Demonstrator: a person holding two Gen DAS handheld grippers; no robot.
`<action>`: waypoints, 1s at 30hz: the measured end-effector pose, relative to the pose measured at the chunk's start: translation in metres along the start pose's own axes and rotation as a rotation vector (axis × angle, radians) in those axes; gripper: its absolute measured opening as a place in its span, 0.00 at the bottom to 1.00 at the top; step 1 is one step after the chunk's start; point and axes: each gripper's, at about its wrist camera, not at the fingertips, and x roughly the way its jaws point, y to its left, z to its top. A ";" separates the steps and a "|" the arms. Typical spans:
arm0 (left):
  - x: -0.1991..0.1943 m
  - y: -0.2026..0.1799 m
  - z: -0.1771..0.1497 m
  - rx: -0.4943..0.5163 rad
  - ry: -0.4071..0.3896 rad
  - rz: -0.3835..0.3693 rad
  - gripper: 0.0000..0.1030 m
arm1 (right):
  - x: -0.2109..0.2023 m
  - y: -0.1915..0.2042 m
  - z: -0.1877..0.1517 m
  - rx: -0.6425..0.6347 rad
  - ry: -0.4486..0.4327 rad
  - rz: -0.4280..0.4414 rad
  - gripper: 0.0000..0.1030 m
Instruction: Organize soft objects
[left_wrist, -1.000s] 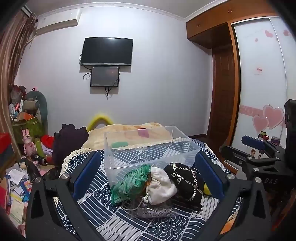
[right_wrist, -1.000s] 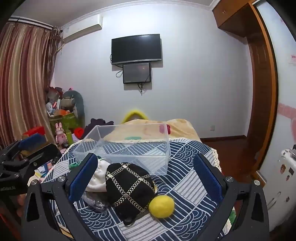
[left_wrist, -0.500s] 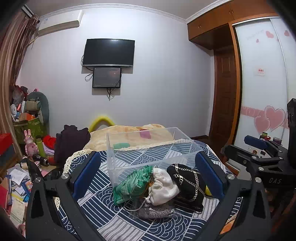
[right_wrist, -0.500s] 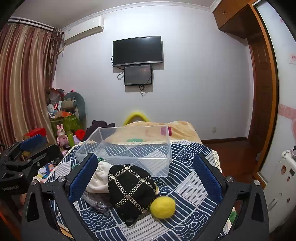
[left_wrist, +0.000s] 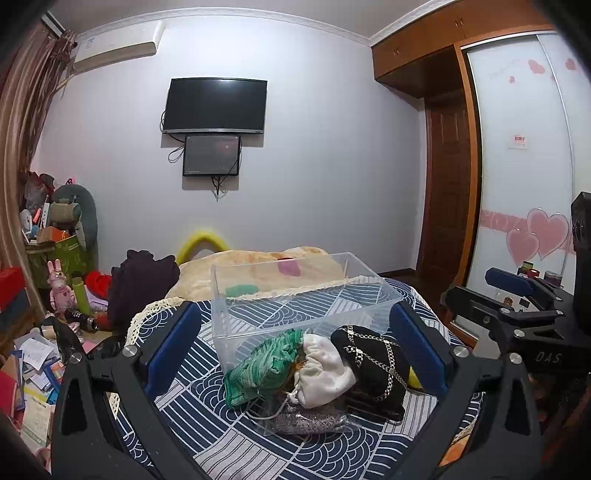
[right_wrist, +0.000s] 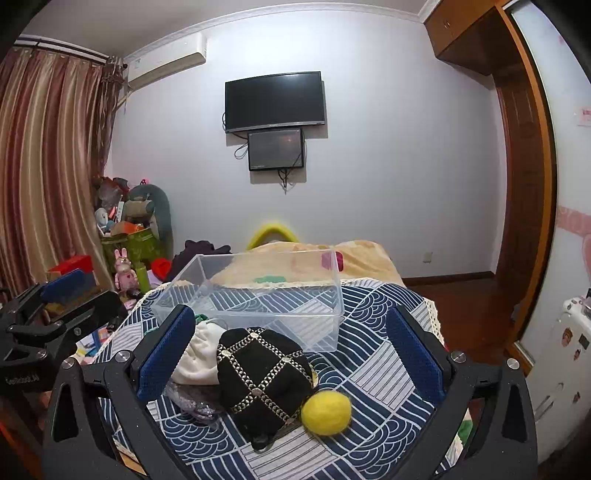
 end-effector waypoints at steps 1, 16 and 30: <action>0.000 0.000 0.000 0.000 0.000 0.000 1.00 | 0.000 0.000 0.000 0.000 0.000 0.000 1.00; -0.002 -0.002 -0.002 0.000 -0.002 0.000 1.00 | 0.000 0.001 0.000 0.001 -0.001 0.001 1.00; -0.003 -0.001 -0.002 0.000 -0.004 0.003 1.00 | 0.000 0.001 0.000 0.002 -0.002 0.003 1.00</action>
